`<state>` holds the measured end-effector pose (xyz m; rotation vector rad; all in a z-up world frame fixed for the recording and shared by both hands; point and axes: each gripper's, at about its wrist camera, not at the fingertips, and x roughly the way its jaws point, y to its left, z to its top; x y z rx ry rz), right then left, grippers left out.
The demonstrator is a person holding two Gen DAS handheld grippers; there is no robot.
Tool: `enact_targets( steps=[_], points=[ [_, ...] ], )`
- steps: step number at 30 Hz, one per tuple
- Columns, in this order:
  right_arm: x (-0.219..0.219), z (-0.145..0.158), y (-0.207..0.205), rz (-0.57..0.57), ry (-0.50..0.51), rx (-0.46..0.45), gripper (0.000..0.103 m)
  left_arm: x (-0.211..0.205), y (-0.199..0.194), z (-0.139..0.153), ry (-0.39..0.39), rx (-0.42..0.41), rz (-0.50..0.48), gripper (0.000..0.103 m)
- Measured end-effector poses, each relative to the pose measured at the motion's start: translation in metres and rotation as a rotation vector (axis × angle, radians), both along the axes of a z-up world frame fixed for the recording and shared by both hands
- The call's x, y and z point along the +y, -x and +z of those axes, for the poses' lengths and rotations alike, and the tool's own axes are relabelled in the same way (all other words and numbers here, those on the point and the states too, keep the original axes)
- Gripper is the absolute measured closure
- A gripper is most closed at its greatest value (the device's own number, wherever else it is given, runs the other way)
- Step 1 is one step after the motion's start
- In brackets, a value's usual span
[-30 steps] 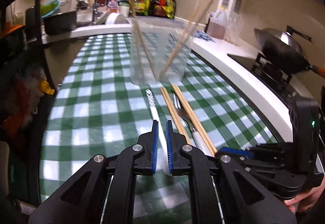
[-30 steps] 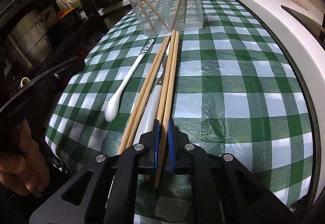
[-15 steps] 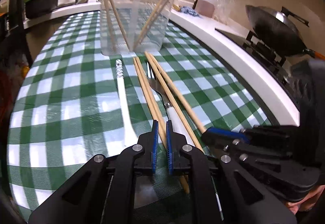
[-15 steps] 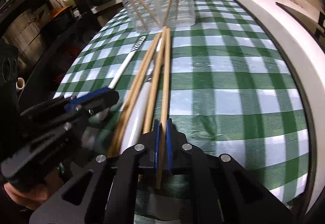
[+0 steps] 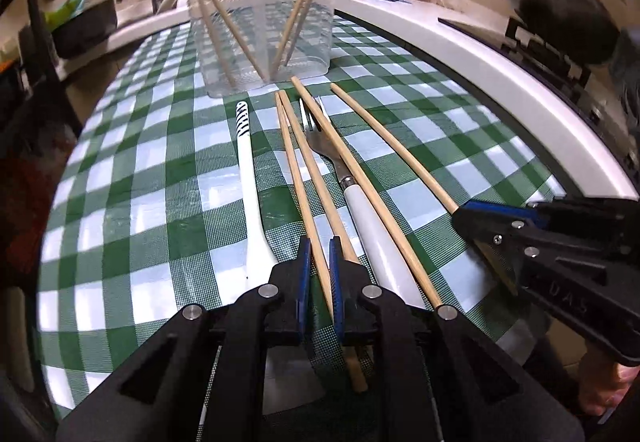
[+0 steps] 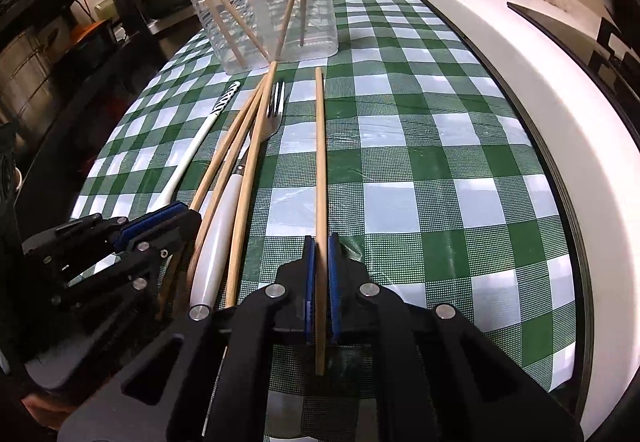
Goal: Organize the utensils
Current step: 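Lower the left tool onto a chopstick while the right tool grasps another chopstick, then lift the chopstick in the left tool toward the container while the right tool carries its chopstick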
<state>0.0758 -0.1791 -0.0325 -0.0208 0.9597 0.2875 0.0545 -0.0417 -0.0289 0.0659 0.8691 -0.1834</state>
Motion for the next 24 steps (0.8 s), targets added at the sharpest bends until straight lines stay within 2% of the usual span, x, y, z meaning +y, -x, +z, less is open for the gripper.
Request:
enact_targets(
  steps=[4, 8, 14, 19, 24],
  points=[
    [0.001, 0.0, 0.0, 0.003, 0.004, -0.005, 0.097, 0.007, 0.001, 0.003, 0.043, -0.002, 0.03, 0.095],
    [-0.002, 0.0, -0.001, -0.011, -0.013, -0.008, 0.097, 0.018, 0.006, 0.016, 0.075, -0.062, 0.054, 0.097],
    [-0.007, 0.004, -0.001, -0.041, 0.004, -0.04, 0.097, 0.052, 0.011, 0.027, 0.084, -0.126, 0.167, 0.097],
    [-0.009, 0.003, -0.002, -0.049, 0.008, -0.037, 0.097, 0.069, 0.01, 0.016, 0.066, -0.105, 0.228, 0.097],
    [-0.009, 0.0, -0.001, -0.064, 0.006, -0.027, 0.093, 0.074, 0.004, 0.002, 0.054, -0.065, 0.233, 0.097]
  ],
)
